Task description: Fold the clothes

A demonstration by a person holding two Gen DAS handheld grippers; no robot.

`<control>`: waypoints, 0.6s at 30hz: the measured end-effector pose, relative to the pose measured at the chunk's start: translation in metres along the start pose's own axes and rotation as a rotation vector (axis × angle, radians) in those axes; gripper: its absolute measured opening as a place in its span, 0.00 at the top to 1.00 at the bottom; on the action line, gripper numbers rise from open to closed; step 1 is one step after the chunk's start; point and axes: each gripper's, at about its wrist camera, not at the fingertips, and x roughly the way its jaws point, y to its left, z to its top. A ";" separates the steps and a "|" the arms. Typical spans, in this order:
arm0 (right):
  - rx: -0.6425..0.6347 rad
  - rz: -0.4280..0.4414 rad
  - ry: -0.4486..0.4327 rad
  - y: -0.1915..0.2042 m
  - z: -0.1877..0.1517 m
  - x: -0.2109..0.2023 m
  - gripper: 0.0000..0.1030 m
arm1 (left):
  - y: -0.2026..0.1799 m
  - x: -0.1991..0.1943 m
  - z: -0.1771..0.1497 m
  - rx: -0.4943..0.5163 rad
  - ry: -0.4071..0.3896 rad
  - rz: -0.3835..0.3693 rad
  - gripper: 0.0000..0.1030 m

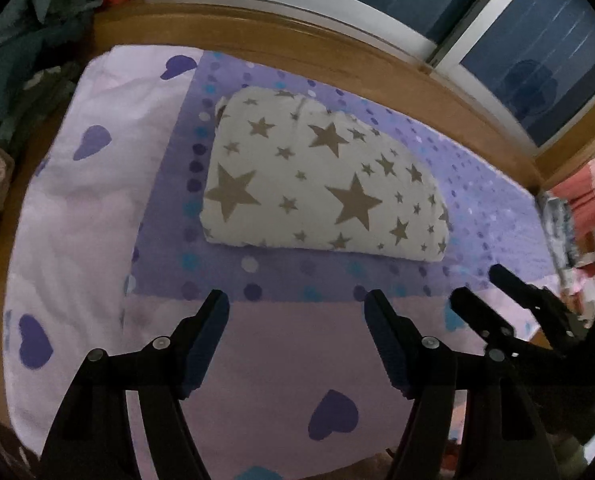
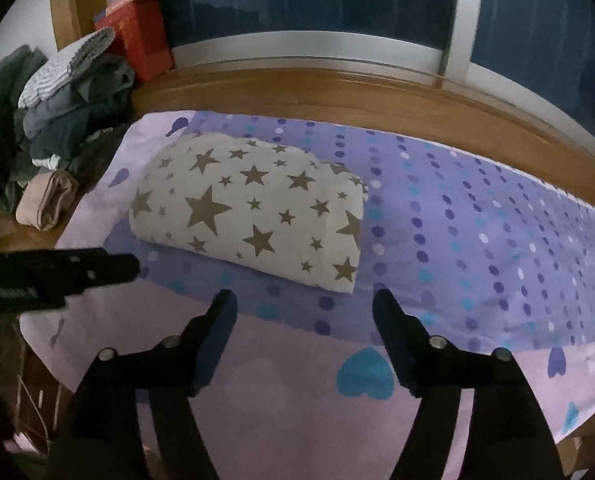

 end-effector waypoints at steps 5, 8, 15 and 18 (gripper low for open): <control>0.075 0.019 0.023 -0.011 -0.010 -0.001 0.30 | -0.017 -0.002 -0.013 0.055 -0.016 0.097 0.31; 0.095 -0.006 0.047 -0.009 -0.016 -0.001 0.30 | -0.020 -0.002 -0.018 0.110 -0.007 0.130 0.31; 0.092 -0.050 0.028 0.014 -0.017 -0.012 0.29 | -0.021 -0.008 -0.021 0.179 0.012 0.090 0.31; 0.077 -0.063 0.045 0.025 -0.020 -0.010 0.29 | -0.015 -0.010 -0.023 0.178 0.005 0.098 0.31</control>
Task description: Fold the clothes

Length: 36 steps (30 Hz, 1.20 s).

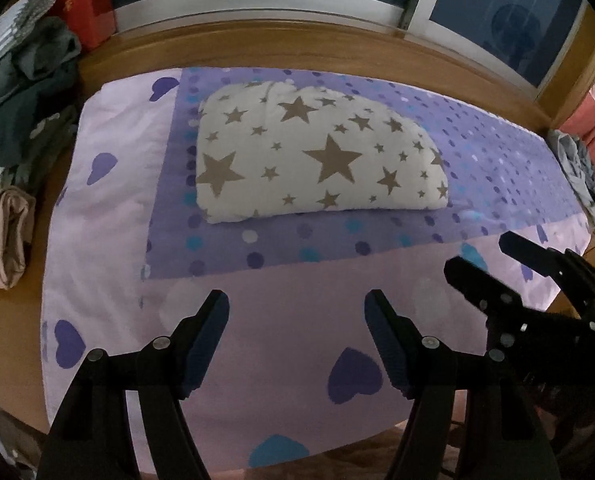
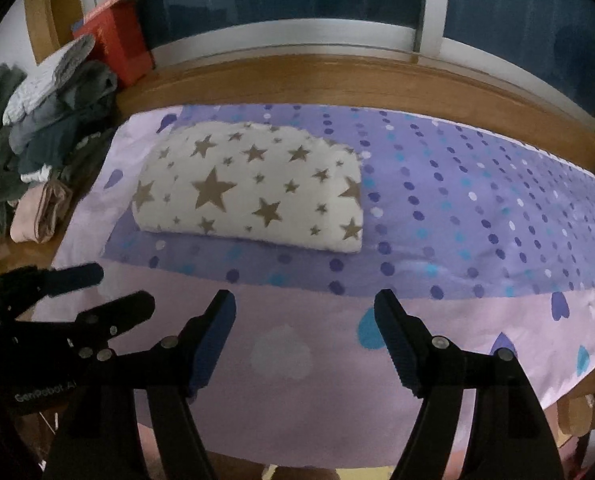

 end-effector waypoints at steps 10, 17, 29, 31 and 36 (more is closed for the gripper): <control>0.005 -0.031 0.021 0.011 -0.010 -0.005 0.29 | 0.007 -0.002 -0.015 -0.033 0.011 -0.016 0.31; 0.025 -0.051 0.006 0.009 -0.010 -0.010 0.29 | 0.005 -0.005 -0.015 -0.004 -0.014 -0.034 0.31; 0.038 -0.062 0.018 0.006 -0.010 -0.008 0.29 | 0.001 -0.005 -0.013 0.031 -0.027 0.009 0.31; 0.034 -0.059 0.017 0.007 -0.010 -0.008 0.29 | 0.002 -0.005 -0.015 0.026 -0.029 0.013 0.31; 0.034 -0.051 0.019 0.006 -0.010 -0.007 0.29 | 0.000 -0.005 -0.016 0.024 -0.028 0.020 0.31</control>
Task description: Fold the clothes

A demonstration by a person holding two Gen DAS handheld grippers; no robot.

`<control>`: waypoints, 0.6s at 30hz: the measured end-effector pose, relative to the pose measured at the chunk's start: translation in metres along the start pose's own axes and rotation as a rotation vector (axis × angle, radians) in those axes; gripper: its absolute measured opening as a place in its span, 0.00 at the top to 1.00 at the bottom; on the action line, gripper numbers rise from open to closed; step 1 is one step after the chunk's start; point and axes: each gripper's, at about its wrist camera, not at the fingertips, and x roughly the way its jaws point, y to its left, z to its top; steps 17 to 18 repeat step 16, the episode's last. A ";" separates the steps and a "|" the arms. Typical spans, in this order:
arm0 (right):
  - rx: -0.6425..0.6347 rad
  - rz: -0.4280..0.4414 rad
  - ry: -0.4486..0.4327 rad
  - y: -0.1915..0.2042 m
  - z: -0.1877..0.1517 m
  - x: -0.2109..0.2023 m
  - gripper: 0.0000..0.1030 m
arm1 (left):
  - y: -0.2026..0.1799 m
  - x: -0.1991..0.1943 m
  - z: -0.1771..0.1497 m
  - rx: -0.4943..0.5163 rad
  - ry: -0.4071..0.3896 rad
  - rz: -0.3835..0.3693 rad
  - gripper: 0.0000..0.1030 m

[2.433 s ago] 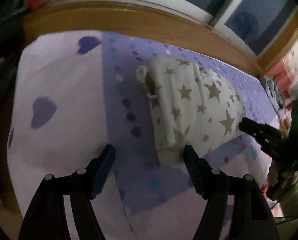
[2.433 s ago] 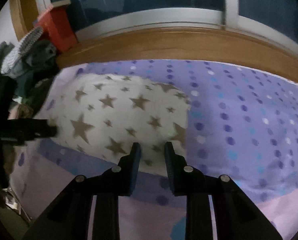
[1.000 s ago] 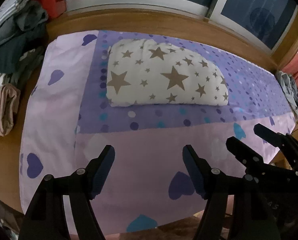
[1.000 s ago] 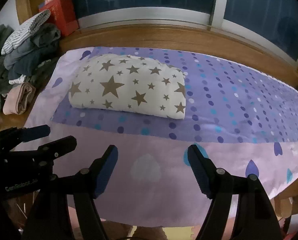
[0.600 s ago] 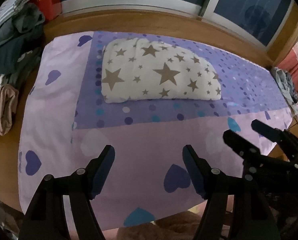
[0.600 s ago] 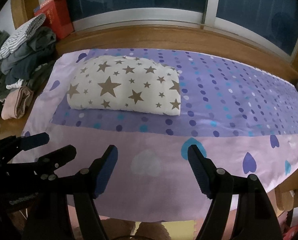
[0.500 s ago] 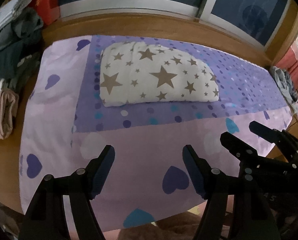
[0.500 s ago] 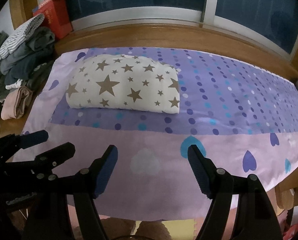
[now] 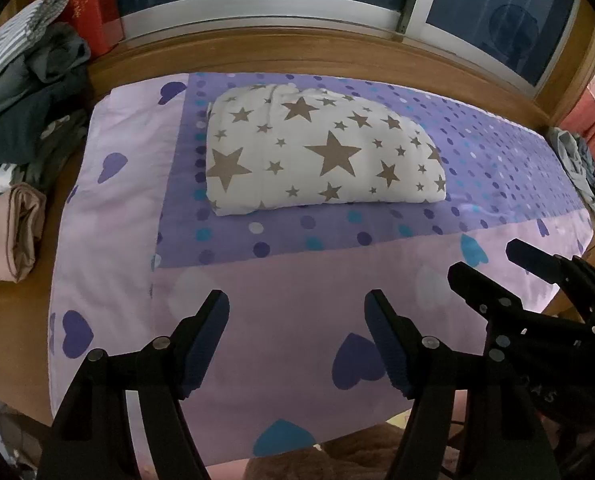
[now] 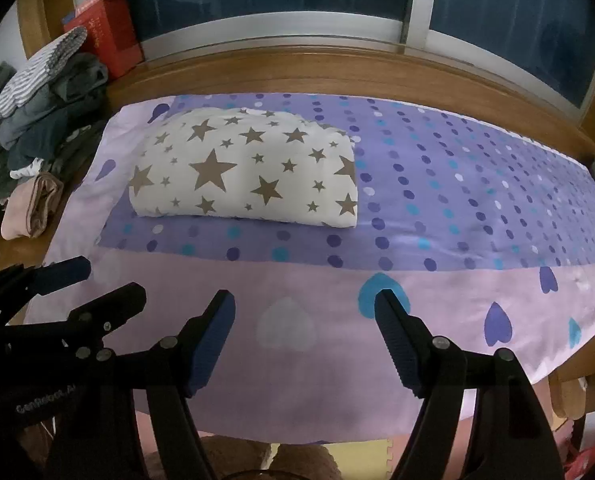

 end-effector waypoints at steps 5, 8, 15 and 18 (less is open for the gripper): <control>0.001 0.003 0.002 0.000 0.001 0.001 0.29 | 0.000 -0.001 0.001 0.003 -0.010 -0.004 0.31; 0.002 0.003 0.001 0.000 0.002 0.001 0.29 | 0.000 -0.004 0.001 0.005 -0.023 0.000 0.30; -0.001 0.004 -0.004 0.001 0.003 0.000 0.29 | 0.003 -0.009 0.004 -0.008 -0.051 0.021 0.30; -0.001 0.004 -0.005 0.001 0.003 0.000 0.29 | 0.003 -0.009 0.004 -0.006 -0.050 0.026 0.30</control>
